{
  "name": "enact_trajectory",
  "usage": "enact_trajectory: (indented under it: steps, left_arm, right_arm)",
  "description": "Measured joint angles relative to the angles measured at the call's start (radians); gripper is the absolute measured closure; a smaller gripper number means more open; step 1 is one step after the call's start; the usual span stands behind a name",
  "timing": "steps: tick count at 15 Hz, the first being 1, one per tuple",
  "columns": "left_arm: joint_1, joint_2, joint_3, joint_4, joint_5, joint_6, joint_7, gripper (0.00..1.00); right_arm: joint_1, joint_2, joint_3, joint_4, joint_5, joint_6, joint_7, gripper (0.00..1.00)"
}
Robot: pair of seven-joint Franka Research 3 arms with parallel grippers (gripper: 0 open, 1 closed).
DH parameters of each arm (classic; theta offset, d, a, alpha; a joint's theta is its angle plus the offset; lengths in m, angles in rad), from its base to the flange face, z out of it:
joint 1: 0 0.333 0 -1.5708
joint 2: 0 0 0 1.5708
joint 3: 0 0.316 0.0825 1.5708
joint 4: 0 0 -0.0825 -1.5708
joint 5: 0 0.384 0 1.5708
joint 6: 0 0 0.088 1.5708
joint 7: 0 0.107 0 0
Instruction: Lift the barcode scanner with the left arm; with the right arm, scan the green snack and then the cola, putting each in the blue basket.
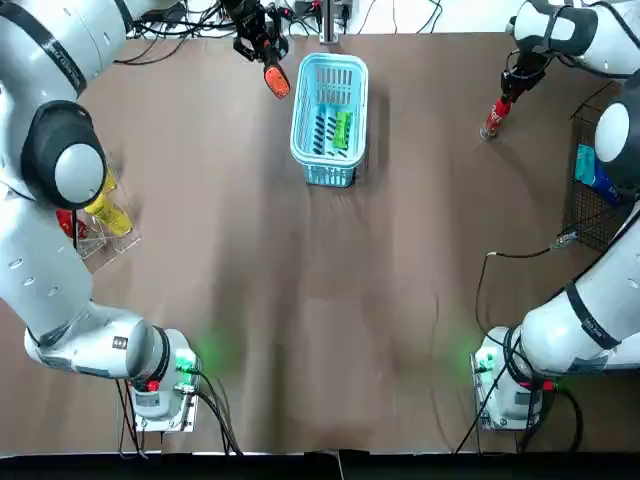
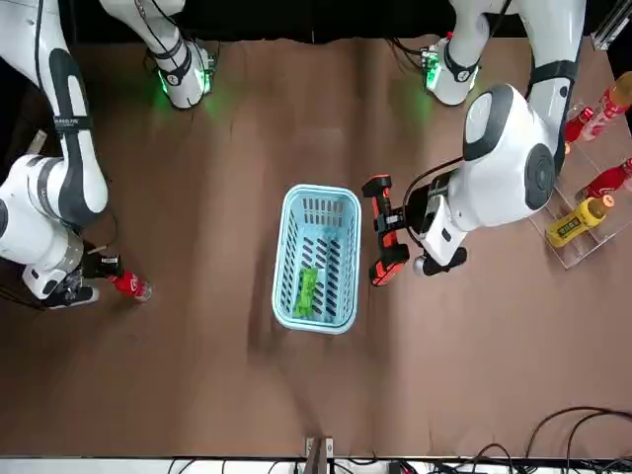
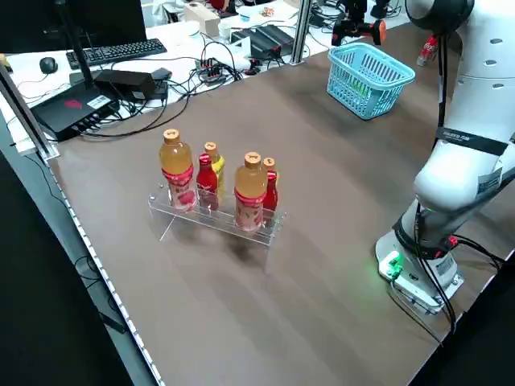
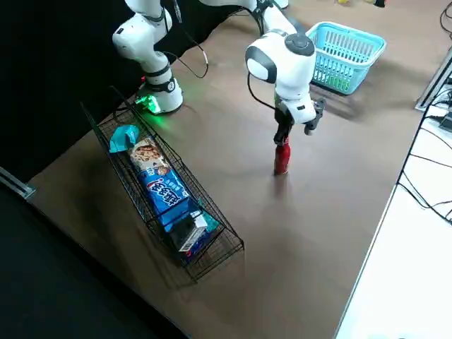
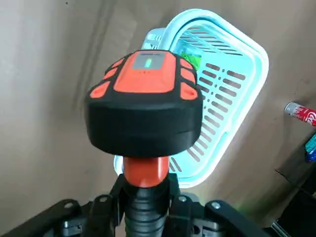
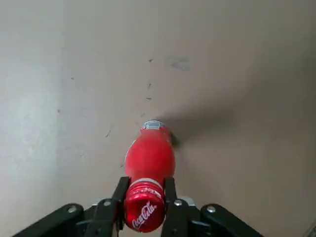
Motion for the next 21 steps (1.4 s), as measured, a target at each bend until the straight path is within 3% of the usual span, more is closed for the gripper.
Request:
enact_trajectory:
  steps: [3, 6, 9, 13, 18, 20, 21]
  left_arm:
    - [0.000, 0.000, 0.000, 0.000, 0.000, 0.000, 0.000, 0.63]
    - [0.000, 0.000, 0.000, 0.000, -0.001, 0.000, 0.000, 0.63]
    - [0.007, 0.000, 0.001, 0.000, -0.056, 0.000, -0.001, 0.63]
    - [0.052, -0.001, -0.001, 0.003, -0.191, -0.002, -0.001, 0.63]
    - [0.036, -0.002, -0.022, 0.005, -0.312, -0.027, 0.002, 0.63]
    - [0.033, 0.000, -0.056, 0.004, -0.318, -0.028, 0.007, 0.63]
    - [0.031, 0.008, -0.092, 0.002, -0.319, -0.034, 0.040, 0.63]
  right_arm:
    - [0.005, -0.028, 0.027, 0.072, 0.026, -0.173, -0.011, 0.67]
    - [0.022, -0.067, 0.070, 0.165, 0.147, -0.385, -0.013, 0.67]
    - [0.067, -0.090, 0.097, 0.218, 0.255, -0.486, 0.014, 0.67]
    - [0.177, -0.118, 0.113, 0.244, 0.375, -0.502, 0.130, 0.67]
    - [0.283, -0.128, 0.123, 0.272, 0.483, -0.498, 0.177, 0.67]
    - [0.309, -0.128, 0.129, 0.279, 0.510, -0.464, 0.176, 0.67]
    - [0.346, -0.128, 0.131, 0.286, 0.541, -0.379, 0.176, 0.67]
